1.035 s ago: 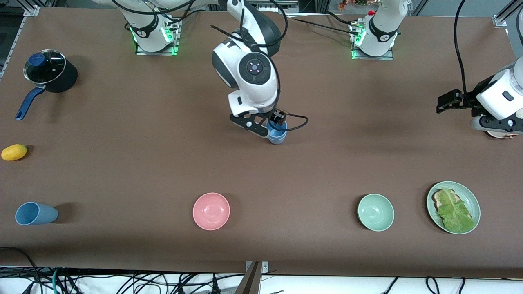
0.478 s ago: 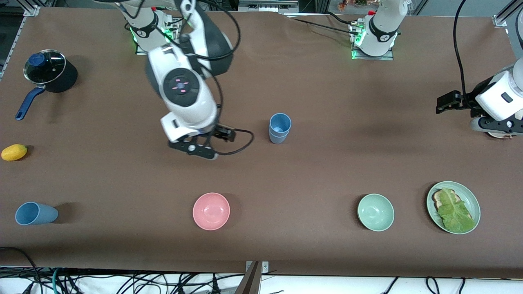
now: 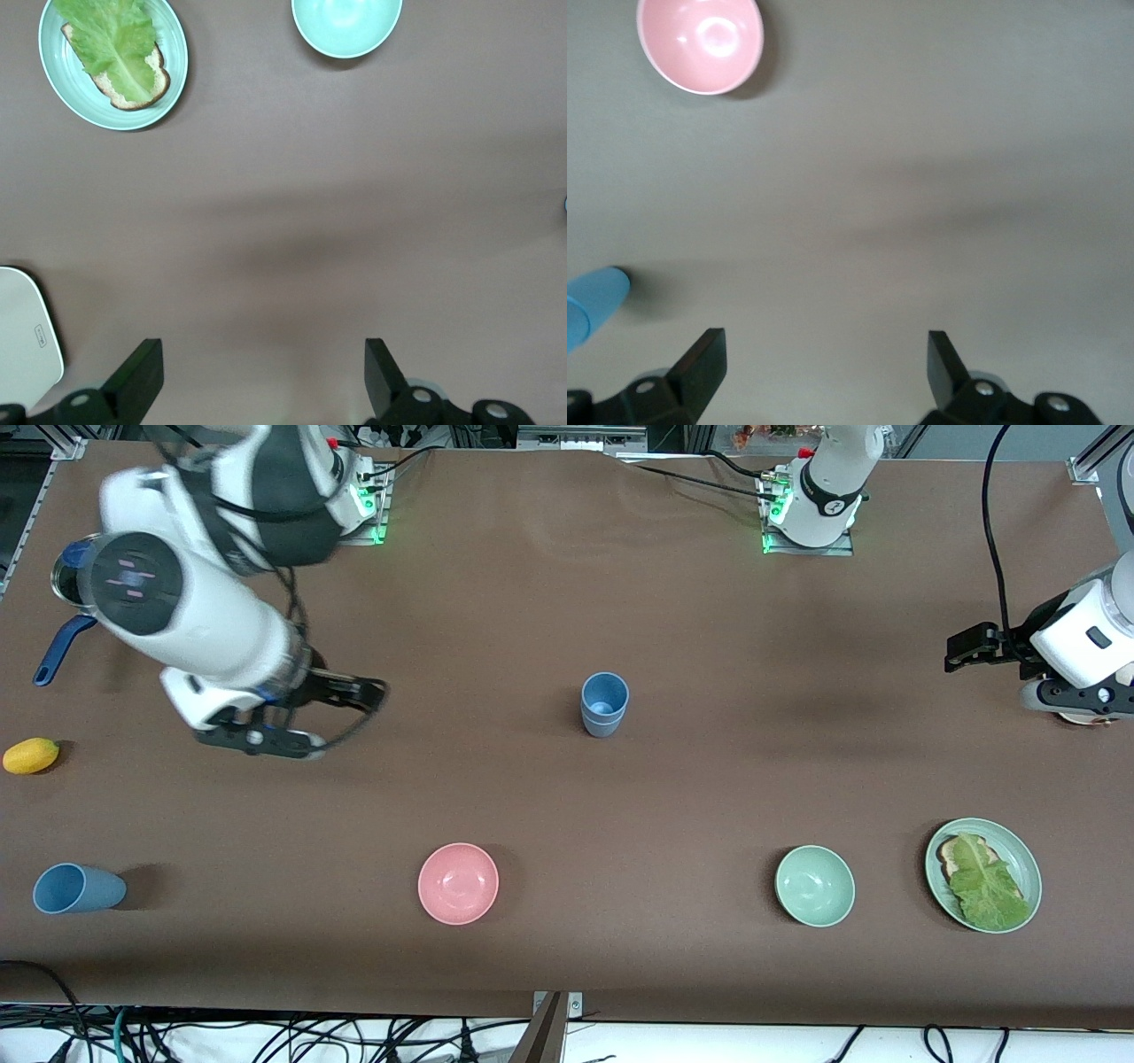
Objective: Stack blue cups with both arms
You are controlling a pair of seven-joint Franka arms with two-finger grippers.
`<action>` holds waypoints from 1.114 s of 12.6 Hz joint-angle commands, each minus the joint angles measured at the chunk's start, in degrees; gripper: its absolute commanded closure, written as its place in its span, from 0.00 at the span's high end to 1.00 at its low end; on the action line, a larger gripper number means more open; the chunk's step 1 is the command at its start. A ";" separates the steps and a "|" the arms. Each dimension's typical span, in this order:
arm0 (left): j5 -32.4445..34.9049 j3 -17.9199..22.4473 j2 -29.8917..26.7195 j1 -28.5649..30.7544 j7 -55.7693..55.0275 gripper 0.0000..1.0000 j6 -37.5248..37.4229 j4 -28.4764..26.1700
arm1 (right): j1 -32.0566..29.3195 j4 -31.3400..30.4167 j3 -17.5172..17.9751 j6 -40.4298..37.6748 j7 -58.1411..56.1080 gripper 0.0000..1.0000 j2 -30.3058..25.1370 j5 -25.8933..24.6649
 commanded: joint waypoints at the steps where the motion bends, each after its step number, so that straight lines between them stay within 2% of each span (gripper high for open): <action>1: -0.34 -0.18 0.21 -0.04 -0.30 1.00 -0.77 0.62 | -9.77 -9.68 8.80 0.35 -3.34 1.00 -10.35 -0.65; 2: -0.34 -0.27 0.21 -0.04 -0.30 1.00 -0.68 0.62 | -16.09 -11.53 14.68 0.26 -3.52 1.00 -12.90 -3.00; 3: -0.17 -0.45 0.21 -0.04 -0.30 1.00 -0.68 0.53 | -20.42 -13.20 19.01 0.00 -3.53 1.00 -15.10 -5.90; 4: -0.17 -0.45 0.21 -0.04 -0.30 1.00 -0.68 0.44 | -23.16 -14.52 20.88 -0.87 -4.14 1.00 -16.86 -7.06; 7: -0.17 -0.62 0.21 -0.13 -0.30 1.00 0.11 0.18 | -28.89 -15.85 21.86 -1.14 -12.47 1.00 -19.42 -7.33; 14: -0.08 -0.97 0.21 -0.13 0.14 1.00 0.20 -0.26 | -28.11 -10.41 21.95 -2.11 -12.40 1.00 -16.53 -8.73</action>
